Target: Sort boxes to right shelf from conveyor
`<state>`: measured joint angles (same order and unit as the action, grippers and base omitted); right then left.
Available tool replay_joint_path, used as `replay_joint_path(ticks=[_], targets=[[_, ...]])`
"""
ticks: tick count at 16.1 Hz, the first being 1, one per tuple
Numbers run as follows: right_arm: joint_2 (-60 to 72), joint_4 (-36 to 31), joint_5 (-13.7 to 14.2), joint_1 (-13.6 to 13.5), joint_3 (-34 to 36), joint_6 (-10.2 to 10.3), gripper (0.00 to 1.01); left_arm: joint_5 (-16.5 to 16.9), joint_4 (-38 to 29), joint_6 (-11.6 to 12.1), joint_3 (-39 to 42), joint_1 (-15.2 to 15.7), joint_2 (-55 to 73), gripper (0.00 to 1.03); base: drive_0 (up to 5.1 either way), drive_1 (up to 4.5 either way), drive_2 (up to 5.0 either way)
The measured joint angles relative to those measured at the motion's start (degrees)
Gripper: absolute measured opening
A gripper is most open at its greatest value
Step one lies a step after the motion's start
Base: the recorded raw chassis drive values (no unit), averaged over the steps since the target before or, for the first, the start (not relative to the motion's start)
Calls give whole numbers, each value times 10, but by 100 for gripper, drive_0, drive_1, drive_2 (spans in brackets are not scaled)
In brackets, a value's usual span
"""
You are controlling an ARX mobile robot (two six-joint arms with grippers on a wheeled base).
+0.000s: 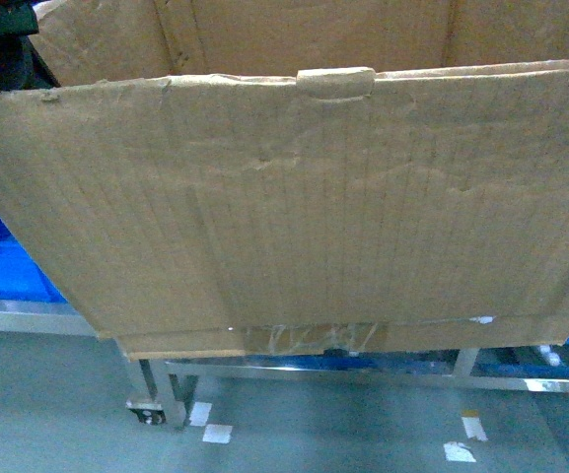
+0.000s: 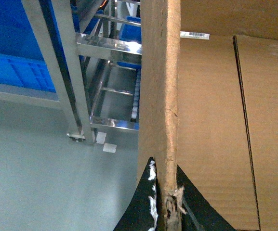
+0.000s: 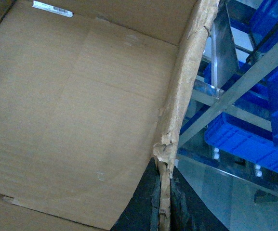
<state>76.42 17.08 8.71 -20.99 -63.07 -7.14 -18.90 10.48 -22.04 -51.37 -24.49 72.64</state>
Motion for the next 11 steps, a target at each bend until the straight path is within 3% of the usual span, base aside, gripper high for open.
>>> replay_joint_path(ticks=[8, 11], targets=[[0, 2, 0, 0, -2, 0, 2, 0, 2, 0, -2, 0, 0, 2, 0, 0, 0], [0, 1, 0, 0, -2, 0, 2, 0, 2, 0, -2, 0, 0, 2, -3, 249, -255]])
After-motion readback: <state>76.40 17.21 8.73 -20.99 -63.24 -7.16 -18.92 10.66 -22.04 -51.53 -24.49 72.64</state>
